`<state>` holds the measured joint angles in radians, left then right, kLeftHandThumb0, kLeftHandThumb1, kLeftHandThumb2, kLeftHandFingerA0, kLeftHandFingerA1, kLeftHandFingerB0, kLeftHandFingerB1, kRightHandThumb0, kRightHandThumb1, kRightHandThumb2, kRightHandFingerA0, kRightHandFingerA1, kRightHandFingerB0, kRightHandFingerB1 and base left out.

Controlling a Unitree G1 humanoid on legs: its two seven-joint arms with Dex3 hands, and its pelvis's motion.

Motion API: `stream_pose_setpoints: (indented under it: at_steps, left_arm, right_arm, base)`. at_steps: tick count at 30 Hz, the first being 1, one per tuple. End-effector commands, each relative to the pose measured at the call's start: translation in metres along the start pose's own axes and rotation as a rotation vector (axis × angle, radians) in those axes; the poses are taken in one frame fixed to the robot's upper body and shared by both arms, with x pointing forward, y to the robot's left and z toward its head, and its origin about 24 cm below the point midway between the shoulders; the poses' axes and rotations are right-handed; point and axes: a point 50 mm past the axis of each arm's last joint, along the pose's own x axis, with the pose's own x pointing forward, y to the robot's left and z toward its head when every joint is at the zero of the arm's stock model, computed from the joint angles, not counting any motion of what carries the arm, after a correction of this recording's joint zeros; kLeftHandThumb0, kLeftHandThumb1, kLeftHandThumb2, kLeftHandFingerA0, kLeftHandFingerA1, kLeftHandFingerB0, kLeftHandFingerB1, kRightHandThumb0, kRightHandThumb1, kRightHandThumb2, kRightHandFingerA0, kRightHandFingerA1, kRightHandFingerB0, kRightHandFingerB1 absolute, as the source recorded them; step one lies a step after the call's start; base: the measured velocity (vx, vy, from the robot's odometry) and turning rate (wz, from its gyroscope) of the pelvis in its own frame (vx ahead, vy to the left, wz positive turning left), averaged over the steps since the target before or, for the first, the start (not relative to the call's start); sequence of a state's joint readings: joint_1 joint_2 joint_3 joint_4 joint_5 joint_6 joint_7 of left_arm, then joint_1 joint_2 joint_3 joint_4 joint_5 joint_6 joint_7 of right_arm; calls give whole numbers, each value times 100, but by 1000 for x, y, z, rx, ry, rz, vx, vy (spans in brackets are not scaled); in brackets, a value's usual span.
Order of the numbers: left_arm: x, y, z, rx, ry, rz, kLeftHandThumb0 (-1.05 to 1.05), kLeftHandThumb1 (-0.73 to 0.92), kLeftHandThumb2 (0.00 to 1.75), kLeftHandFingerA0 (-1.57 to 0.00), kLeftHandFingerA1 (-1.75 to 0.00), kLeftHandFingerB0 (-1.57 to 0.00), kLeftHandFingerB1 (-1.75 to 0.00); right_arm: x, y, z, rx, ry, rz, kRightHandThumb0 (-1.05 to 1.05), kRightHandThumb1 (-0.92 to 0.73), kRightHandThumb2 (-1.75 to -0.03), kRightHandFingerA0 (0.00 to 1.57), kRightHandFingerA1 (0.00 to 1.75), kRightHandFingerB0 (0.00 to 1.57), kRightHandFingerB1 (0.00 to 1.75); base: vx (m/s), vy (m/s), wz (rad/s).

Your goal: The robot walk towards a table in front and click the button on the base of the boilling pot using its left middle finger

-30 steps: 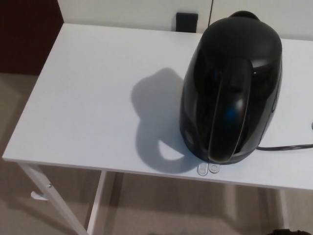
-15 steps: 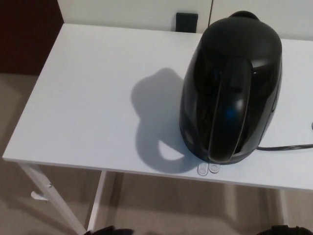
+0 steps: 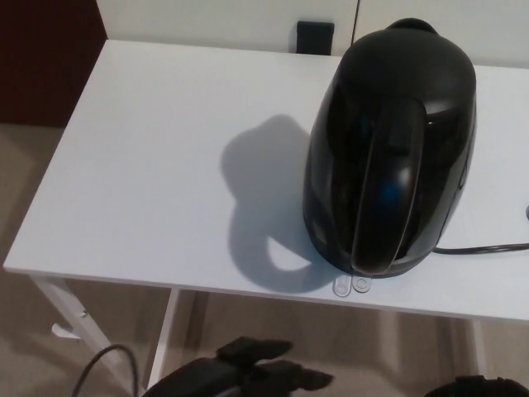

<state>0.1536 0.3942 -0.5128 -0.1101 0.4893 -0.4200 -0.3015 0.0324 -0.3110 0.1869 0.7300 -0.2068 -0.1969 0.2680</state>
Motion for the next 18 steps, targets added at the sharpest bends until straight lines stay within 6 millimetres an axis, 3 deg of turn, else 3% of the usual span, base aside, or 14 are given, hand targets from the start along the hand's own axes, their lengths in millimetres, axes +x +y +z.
stream_pose_setpoints:
  at_steps: [1,4,5,9,10,11,18]
  left_arm:
    - [12,-9,46,678,-383,-211,-44,65,62,-22,-35,-11,-25]
    - [17,-6,47,732,-421,-164,-40,64,60,-24,-36,-11,-26]
    - [19,-5,46,736,-426,-152,-38,63,60,-24,-36,-12,-25]
    - [24,-3,43,772,-419,-161,-39,57,66,-17,-38,-9,-21]
    - [26,-2,42,773,-421,-145,-37,61,60,-20,-35,-9,-22]
    - [28,-1,40,770,-423,-132,-38,61,61,-21,-35,-10,-23]
    - [34,-4,37,779,-421,-102,-45,61,61,-22,-36,-11,-22]
  right_arm:
    - [0,-11,7,-8,7,8,-27,-54,-55,57,46,51,43]
    - [-1,-12,8,-31,7,19,-35,-53,-55,51,45,48,42]
    - [-2,-12,7,-9,8,23,-42,-38,-72,43,53,40,50]
    - [0,-12,8,-80,21,14,-48,-41,-77,54,57,43,51]
    - [0,-13,8,-84,21,6,-45,-42,-78,56,58,44,52]
    - [1,-14,9,-85,18,-1,-42,-54,-56,60,45,54,42]
    - [-1,-13,7,-94,23,5,-42,-54,-56,60,45,54,42]
  base:
    - [0,0,0]
    - [0,0,0]
    - [0,0,0]
    - [0,0,0]
    - [0,0,0]
    - [0,0,0]
    - [0,0,0]
